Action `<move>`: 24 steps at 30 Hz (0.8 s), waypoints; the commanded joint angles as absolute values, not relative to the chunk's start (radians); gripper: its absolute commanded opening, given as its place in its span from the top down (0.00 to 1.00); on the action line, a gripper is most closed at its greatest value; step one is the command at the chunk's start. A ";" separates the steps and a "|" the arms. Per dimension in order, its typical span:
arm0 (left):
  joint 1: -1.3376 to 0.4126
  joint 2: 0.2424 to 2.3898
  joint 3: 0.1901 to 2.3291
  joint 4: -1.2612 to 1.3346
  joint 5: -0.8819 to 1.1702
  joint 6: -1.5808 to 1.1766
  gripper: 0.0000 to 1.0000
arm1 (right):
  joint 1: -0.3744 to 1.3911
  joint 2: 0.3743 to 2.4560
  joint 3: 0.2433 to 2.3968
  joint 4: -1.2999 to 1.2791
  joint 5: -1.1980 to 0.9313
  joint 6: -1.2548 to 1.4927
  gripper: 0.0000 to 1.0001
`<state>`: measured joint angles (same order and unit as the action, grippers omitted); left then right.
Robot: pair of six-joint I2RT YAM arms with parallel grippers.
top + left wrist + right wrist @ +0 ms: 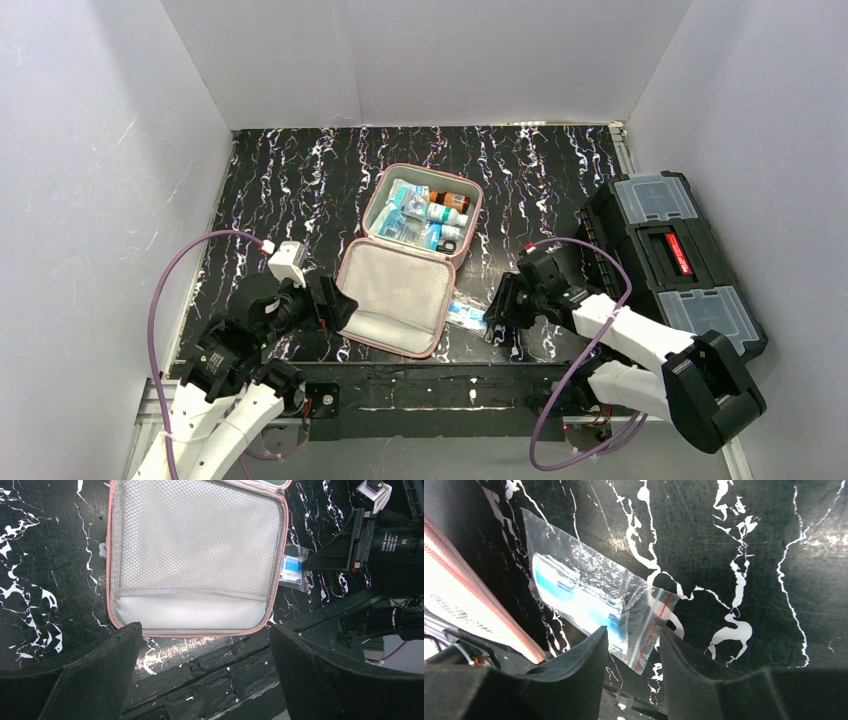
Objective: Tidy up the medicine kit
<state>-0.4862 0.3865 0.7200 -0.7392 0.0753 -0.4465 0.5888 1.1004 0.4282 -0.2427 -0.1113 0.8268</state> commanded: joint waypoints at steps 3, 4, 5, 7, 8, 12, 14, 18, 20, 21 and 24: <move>-0.481 0.391 0.729 -0.743 0.086 -0.442 0.01 | 0.641 1.181 0.450 -0.356 0.050 0.803 0.55; -0.480 0.390 0.729 -0.743 0.086 -0.441 0.00 | 0.650 1.196 0.455 -0.356 0.058 0.806 0.56; -0.480 0.390 0.729 -0.743 0.086 -0.442 0.00 | 0.659 1.210 0.460 -0.356 0.065 0.808 0.57; -0.481 0.390 0.728 -0.741 0.087 -0.442 0.01 | 0.674 1.239 0.472 -0.352 0.072 0.812 0.61; -0.481 0.389 0.728 -0.741 0.087 -0.442 0.01 | 0.683 1.258 0.478 -0.347 0.074 0.814 0.63; -0.480 0.391 0.728 -0.741 0.089 -0.442 0.01 | 0.699 1.313 0.502 -0.336 0.080 0.818 0.68; -0.480 0.389 0.728 -0.741 0.090 -0.442 0.01 | 0.701 1.332 0.512 -0.330 0.076 0.815 0.76; -0.480 0.388 0.728 -0.741 0.092 -0.442 0.01 | 0.705 1.355 0.524 -0.323 0.076 0.812 0.97; -0.480 0.388 0.727 -0.740 0.092 -0.442 0.01 | 0.706 1.356 0.523 -0.319 0.077 0.814 0.99; -0.480 0.387 0.727 -0.740 0.091 -0.442 0.01 | 0.706 1.354 0.520 -0.316 0.077 0.815 0.99; -0.480 0.387 0.727 -0.740 0.091 -0.442 0.01 | 0.706 1.327 0.510 -0.310 0.076 0.822 0.99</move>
